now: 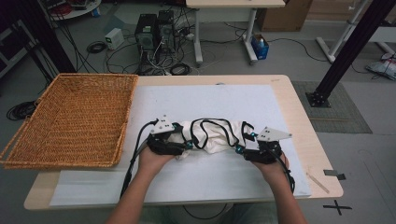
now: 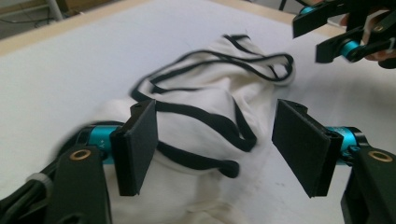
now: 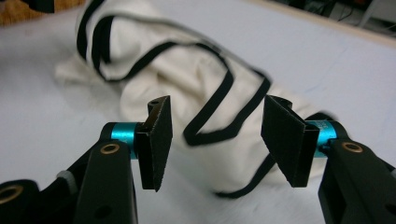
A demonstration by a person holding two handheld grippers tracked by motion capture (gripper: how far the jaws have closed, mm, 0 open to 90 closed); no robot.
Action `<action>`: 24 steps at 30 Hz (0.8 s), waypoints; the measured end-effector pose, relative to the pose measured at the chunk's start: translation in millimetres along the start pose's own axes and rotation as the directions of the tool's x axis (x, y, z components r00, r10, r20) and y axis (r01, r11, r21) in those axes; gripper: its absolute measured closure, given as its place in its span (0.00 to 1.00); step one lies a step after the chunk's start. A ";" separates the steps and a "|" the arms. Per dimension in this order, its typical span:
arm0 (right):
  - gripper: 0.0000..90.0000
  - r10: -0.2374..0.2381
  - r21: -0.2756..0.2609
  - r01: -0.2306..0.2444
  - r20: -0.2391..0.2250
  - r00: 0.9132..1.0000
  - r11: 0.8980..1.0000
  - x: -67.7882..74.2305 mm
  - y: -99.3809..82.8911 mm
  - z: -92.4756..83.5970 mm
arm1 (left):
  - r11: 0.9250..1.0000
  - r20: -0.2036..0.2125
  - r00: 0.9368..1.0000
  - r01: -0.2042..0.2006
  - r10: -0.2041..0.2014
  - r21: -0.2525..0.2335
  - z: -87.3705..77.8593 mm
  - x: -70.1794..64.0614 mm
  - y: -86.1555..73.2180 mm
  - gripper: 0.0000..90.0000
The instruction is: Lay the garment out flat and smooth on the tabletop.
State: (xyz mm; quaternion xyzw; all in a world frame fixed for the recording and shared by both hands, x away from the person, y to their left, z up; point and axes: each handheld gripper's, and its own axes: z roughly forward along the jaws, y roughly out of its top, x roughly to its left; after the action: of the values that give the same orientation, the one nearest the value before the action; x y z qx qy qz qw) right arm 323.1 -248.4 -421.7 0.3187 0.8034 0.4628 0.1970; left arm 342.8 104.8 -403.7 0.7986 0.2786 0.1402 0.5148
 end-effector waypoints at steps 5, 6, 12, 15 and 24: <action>0.65 -0.029 0.086 0.029 0.002 1.000 0.996 7.2 -11.8 15.6 | 0.996 -0.009 0.998 -0.060 0.061 0.065 19.7 -13.0 -13.1 0.44; 0.69 -0.028 0.103 0.028 -0.004 1.000 0.994 7.1 -13.3 19.5 | 0.991 -0.050 0.995 -0.086 0.091 0.102 23.1 -14.8 -14.2 0.50; 0.96 -0.040 0.096 0.043 -0.034 0.999 0.994 1.7 -6.7 29.2 | 0.981 -0.163 0.981 -0.076 0.106 0.178 33.0 -12.4 -12.0 0.90; 0.96 -0.036 0.044 0.037 -0.027 0.999 0.998 -2.2 2.0 21.1 | 0.991 -0.133 0.988 -0.068 0.083 0.117 21.2 -6.1 -1.8 0.92; 0.96 -0.020 -0.112 0.029 0.078 0.997 0.993 -41.4 74.1 -20.7 | 0.998 -0.080 0.997 -0.002 -0.003 -0.055 -18.6 38.9 67.1 0.94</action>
State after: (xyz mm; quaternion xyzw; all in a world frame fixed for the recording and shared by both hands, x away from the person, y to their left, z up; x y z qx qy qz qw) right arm 364.7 -262.6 -346.2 0.3145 0.7717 0.4924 0.2511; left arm 384.9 120.5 -337.8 0.7778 0.2951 0.1793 0.5252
